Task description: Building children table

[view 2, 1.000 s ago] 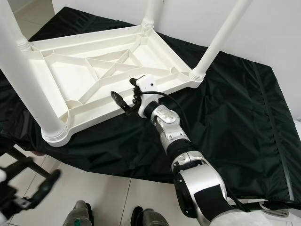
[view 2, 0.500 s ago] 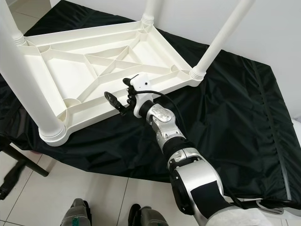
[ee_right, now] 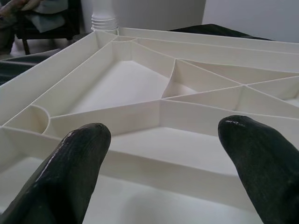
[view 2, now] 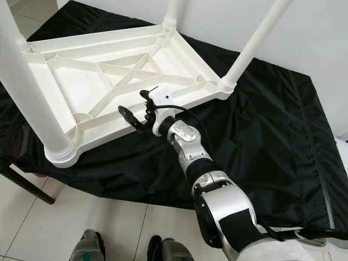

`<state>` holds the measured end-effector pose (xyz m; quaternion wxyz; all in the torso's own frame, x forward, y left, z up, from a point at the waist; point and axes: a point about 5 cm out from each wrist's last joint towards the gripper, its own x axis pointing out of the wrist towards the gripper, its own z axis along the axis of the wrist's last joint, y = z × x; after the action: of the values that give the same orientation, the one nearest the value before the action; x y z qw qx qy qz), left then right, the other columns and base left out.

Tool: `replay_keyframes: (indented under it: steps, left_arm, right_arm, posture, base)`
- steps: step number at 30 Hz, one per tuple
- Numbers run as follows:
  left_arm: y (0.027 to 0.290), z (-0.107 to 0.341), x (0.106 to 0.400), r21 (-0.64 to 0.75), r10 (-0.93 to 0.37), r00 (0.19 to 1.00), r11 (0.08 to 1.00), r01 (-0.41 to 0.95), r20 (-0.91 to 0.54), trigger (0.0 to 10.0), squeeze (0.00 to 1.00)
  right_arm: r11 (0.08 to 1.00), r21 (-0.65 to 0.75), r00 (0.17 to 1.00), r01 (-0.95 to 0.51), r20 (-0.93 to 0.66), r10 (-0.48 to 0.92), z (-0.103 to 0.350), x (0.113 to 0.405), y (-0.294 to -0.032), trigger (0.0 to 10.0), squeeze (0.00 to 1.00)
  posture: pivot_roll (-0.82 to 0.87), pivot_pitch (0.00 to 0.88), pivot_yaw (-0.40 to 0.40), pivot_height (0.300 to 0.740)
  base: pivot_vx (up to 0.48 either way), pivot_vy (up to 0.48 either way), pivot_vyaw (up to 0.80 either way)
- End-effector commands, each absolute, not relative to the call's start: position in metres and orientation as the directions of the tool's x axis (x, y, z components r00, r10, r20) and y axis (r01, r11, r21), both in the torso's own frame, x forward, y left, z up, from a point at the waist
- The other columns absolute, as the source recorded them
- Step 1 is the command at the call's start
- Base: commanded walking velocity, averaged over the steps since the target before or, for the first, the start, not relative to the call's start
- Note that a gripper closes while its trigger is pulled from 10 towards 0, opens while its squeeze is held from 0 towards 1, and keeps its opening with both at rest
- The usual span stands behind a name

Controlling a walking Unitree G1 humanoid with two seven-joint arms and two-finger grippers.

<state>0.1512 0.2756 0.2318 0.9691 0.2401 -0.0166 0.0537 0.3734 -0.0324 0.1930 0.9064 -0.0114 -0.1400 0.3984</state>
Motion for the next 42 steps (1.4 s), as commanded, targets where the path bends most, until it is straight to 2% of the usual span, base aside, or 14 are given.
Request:
replay_keyframes:
  steps: [1,5,12,19,27,29,41,42]
  left_arm:
    - [0.287,0.233,0.154,0.426,0.317,0.935,0.833,-0.353,0.157,10.0,0.0]
    - [0.285,0.229,0.164,0.403,0.312,0.937,0.846,-0.349,0.158,10.0,0.0]
    - [0.281,0.218,0.2,0.33,0.284,0.945,0.887,-0.324,0.165,10.0,0.0]
    - [0.29,0.218,0.219,0.29,0.276,0.947,0.904,-0.314,0.166,10.0,0.0]
    - [0.295,0.218,0.249,0.335,0.223,0.963,0.905,-0.262,0.152,10.0,0.0]
    - [0.285,0.222,0.271,0.326,0.189,0.968,0.916,-0.234,0.164,10.0,0.0]
    - [0.236,0.226,0.302,0.249,0.041,0.979,0.964,-0.09,0.197,10.0,0.0]
    - [0.22,0.222,0.308,0.226,-0.006,0.982,0.973,-0.037,0.187,10.0,0.0]
  right_arm:
    - [0.699,-0.14,0.661,-0.702,0.237,0.712,0.19,0.375,-0.04,10.0,0.0]
    - [0.706,-0.142,0.667,-0.694,0.242,0.704,0.19,0.375,-0.043,10.0,0.0]
    - [0.747,-0.148,0.706,-0.648,0.253,0.662,0.191,0.378,-0.058,10.0,0.0]
    - [0.78,-0.155,0.734,-0.607,0.267,0.624,0.191,0.38,-0.071,10.0,0.0]
    - [0.81,-0.16,0.761,-0.564,0.278,0.586,0.194,0.383,-0.085,10.0,0.0]
    - [0.829,-0.161,0.779,-0.536,0.283,0.559,0.193,0.383,-0.091,10.0,0.0]
    - [0.877,-0.138,0.826,-0.46,0.296,0.48,0.19,0.383,-0.107,10.0,0.0]
    - [0.891,-0.128,0.841,-0.435,0.295,0.453,0.187,0.382,-0.112,10.0,0.0]
  posture:
    - [0.4,0.154,-0.222,0.74]
    - [0.38,0.148,-0.216,0.74]
    - [0.32,0.124,-0.192,0.74]
    - [0.28,0.116,-0.172,0.74]
    - [0.22,0.113,-0.143,0.74]
    - [0.2,0.106,-0.125,0.74]
    - [0.15,0.096,-0.074,0.74]
    - [0.15,0.096,-0.067,0.74]
  base:
    - [0.0,0.0,0.0]
    - [0.0,0.0,0.0]
    - [0.0,0.0,0.0]
    - [0.0,0.0,0.0]
    - [0.0,0.0,0.0]
    - [0.0,0.0,0.0]
    - [0.0,0.0,0.0]
    - [0.0,0.0,0.0]
